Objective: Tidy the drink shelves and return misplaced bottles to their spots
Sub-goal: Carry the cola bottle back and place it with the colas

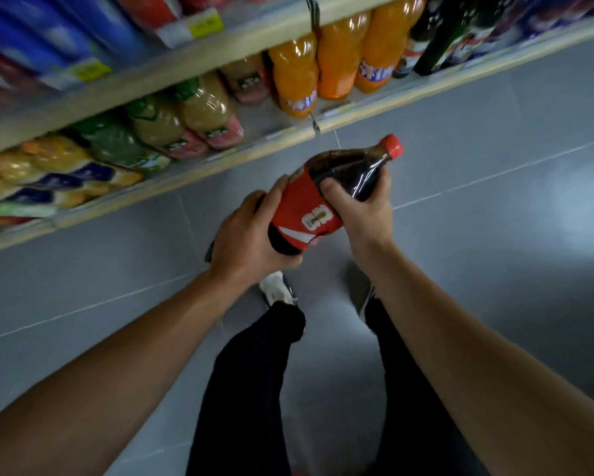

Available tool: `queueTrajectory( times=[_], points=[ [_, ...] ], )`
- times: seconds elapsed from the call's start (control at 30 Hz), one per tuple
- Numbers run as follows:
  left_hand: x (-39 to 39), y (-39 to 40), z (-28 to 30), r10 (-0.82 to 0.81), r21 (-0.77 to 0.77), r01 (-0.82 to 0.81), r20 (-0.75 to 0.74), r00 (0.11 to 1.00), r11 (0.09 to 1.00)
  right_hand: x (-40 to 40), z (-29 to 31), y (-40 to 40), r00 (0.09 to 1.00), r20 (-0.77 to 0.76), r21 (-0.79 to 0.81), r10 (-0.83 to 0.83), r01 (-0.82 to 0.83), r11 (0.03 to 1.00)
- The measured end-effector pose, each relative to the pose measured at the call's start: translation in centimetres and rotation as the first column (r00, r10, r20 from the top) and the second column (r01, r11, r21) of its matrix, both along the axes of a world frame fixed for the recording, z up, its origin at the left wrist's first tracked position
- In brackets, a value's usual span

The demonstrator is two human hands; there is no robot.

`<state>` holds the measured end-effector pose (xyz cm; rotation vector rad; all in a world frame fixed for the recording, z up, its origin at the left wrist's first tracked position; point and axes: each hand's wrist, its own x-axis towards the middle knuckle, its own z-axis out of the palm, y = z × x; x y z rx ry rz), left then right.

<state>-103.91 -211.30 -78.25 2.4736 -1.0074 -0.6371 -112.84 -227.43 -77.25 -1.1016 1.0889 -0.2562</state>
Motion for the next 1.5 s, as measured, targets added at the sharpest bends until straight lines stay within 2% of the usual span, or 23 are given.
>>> queueTrajectory(
  times=[0.1, 0.23, 0.5, 0.6, 0.8, 0.97, 1.17, 1.5],
  points=[
    [-2.9, 3.4, 8.7, 0.072, -0.007, -0.072, -0.009, 0.997, 0.997, -1.7, 8.8, 3.7, 0.998, 0.023, 0.013, 0.065, -0.065, 0.998],
    [-7.1, 8.3, 17.1, 0.205, -0.015, -0.206, -0.044, 0.978, 0.979, -3.8, 17.2, 7.8, 0.982, 0.081, 0.027, 0.168, -0.171, 0.985],
    [-14.8, 18.2, 26.9, 0.496, -0.024, -0.500, -0.082, 0.864, 0.866, -6.8, 26.7, 17.6, 0.897, 0.074, -0.129, 0.435, -0.424, 0.896],
    [-16.7, 22.7, 28.7, 0.583, -0.030, -0.586, -0.066, 0.810, 0.810, -7.1, 28.7, 22.2, 0.837, 0.044, -0.190, 0.545, -0.529, 0.827],
    [-18.5, 33.3, 30.7, 0.700, -0.034, -0.703, -0.060, 0.711, 0.711, -6.6, 30.4, 33.2, 0.753, 0.013, -0.265, 0.658, -0.632, 0.729],
    [-18.7, 45.3, 30.6, 0.766, -0.065, -0.769, -0.064, 0.639, 0.636, -4.9, 31.1, 45.5, 0.670, 0.002, -0.273, 0.742, -0.714, 0.645],
    [-17.9, 60.9, 31.1, 0.803, -0.086, -0.801, -0.023, 0.596, 0.592, -2.5, 31.6, 61.0, 0.582, -0.011, -0.269, 0.813, -0.785, 0.558],
    [-11.1, 80.8, 30.5, 0.874, -0.070, -0.873, -0.024, 0.486, 0.483, 6.2, 30.3, 82.0, 0.505, 0.012, -0.216, 0.863, -0.841, 0.496]
  ],
)
